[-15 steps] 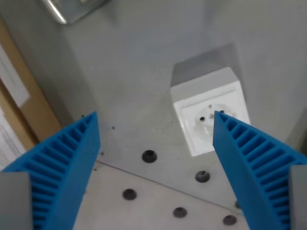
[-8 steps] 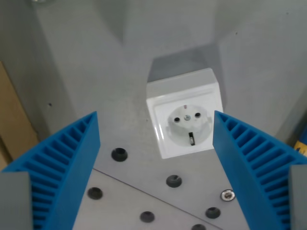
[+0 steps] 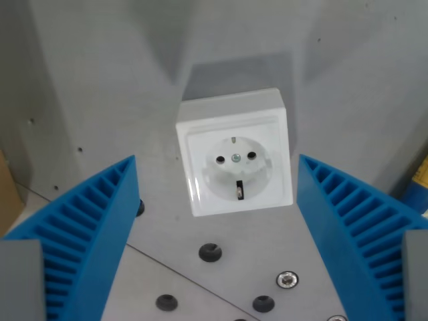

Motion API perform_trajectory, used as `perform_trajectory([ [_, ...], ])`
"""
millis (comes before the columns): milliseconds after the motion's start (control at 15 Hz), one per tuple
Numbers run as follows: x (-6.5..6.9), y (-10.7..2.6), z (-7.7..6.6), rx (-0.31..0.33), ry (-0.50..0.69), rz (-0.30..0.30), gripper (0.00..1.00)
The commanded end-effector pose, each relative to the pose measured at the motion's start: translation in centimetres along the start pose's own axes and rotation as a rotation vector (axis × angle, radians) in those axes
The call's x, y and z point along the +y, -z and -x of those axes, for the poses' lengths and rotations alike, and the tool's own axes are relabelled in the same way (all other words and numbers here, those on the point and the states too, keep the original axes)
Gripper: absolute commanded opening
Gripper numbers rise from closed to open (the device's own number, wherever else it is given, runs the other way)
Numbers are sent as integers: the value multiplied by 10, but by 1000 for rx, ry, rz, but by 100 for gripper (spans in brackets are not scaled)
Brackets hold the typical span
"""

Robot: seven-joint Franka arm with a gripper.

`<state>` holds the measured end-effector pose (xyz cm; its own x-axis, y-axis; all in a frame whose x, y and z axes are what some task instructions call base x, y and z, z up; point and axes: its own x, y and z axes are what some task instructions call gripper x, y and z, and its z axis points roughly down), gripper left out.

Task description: Move above the white socket

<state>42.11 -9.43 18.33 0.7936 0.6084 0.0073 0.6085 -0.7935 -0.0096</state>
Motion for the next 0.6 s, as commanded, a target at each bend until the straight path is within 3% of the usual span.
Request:
perform_trajectory([
  [67,3,-6,9,120,125,43,100],
  [600,9,-12,16,123,109,39,100],
])
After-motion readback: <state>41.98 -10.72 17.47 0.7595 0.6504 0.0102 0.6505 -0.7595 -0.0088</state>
